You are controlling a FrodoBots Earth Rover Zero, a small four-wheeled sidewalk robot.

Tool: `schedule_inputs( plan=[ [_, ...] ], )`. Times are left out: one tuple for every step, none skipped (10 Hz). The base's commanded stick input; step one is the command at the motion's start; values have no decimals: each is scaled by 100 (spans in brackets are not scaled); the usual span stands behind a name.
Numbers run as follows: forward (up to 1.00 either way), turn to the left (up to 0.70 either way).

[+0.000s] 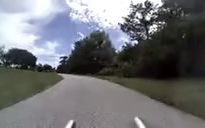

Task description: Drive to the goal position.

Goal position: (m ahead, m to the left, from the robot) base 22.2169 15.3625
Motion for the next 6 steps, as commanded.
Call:
schedule_inputs(
  plan=[
    [70,35],
    [70,34],
    [70,23],
    [70,0],
    [70,0],
    [70,0]
  ],
)
